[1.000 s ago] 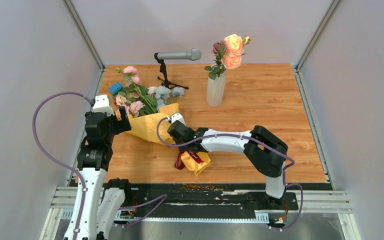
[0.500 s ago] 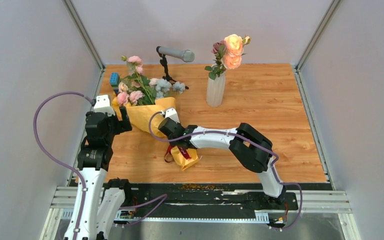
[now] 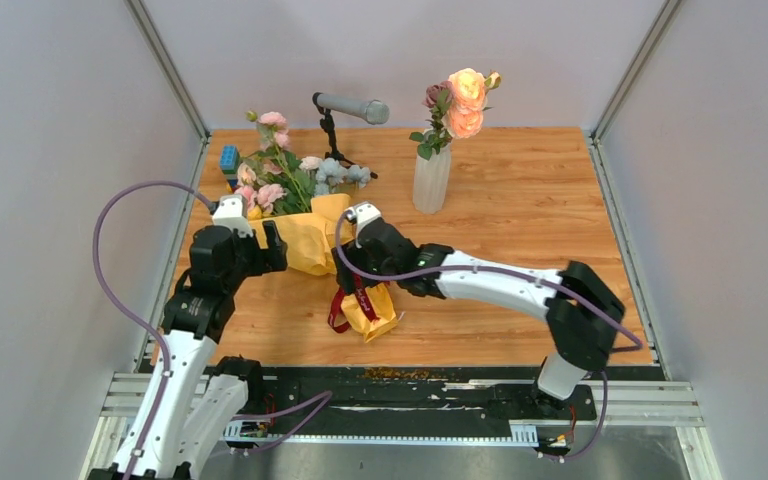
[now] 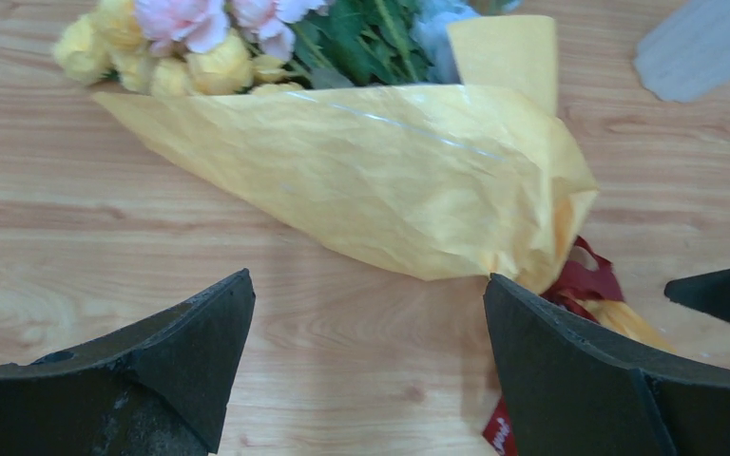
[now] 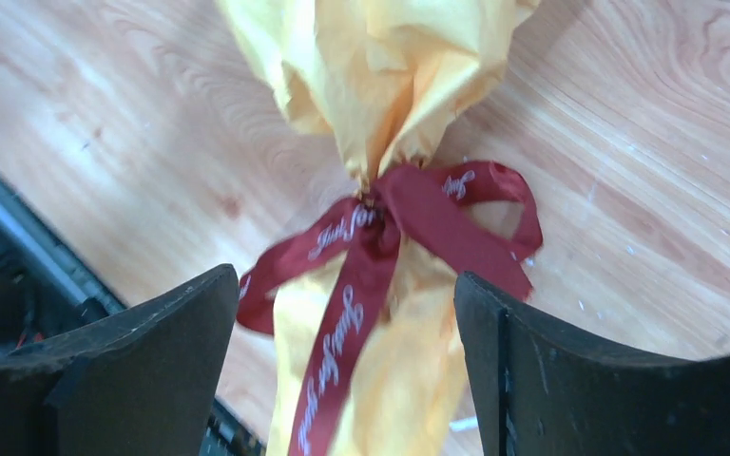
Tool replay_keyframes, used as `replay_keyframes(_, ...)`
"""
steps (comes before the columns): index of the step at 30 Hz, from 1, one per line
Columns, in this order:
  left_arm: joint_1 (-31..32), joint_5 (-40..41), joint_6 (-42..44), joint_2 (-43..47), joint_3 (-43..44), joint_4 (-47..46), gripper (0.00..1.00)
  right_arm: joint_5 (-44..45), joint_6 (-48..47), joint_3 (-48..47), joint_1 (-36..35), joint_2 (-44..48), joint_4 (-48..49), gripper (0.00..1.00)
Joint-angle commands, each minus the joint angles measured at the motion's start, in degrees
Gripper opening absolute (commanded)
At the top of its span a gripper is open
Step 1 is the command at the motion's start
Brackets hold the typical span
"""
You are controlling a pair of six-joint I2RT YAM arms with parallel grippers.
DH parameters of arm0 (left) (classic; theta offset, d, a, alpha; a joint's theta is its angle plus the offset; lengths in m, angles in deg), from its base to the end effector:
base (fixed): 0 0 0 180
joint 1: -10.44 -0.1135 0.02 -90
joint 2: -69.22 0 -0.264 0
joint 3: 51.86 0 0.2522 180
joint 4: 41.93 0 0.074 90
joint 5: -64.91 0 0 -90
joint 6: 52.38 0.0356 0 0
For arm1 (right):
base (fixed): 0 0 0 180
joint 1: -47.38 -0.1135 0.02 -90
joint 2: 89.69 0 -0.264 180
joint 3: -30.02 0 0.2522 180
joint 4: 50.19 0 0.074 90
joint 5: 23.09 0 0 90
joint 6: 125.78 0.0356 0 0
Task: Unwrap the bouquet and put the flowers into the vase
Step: Adjust the fake flower at the center of the board.
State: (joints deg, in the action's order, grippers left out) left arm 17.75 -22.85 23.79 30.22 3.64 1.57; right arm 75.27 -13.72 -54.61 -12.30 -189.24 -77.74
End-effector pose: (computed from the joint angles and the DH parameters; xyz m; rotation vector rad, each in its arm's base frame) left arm 0.1532 -0.0182 0.3015 -0.1409 2.0421 -0.1907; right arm 0.2004 0.3324 0.2352 -0.6911 2.2652 0.5512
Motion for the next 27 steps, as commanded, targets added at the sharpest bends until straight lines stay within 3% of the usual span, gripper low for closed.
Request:
replay_keyframes(1,4.99,-2.46,-7.83,3.91,-3.68,-0.95,0.97,-9.02,-2.05,7.38,0.83,11.19,1.04,0.86)
replay_keyframes(7,15.59,-3.22,-18.23,5.36,-11.25,-5.76,0.96,-13.93,-2.20,18.04,2.01,20.95,2.29,0.81)
replay_keyframes(12,26.72,-1.12,-29.30,4.89,-17.93,-16.46,0.94,-14.17,0.99,25.67,2.02,26.48,5.12,0.72)
replay_keyframes(16,34.73,5.83,-34.94,3.77,-18.69,-20.35,0.92,-9.49,3.90,30.06,1.98,30.78,6.04,0.69)
replay_keyframes(19,39.27,9.70,-39.41,2.32,-20.15,-25.35,0.90,-1.32,5.13,33.02,1.98,34.19,5.47,0.68)
replay_keyframes(27,46.86,15.59,-45.11,-5.99,-19.97,-28.53,0.86,9.83,3.35,36.41,2.00,43.18,2.58,0.68)
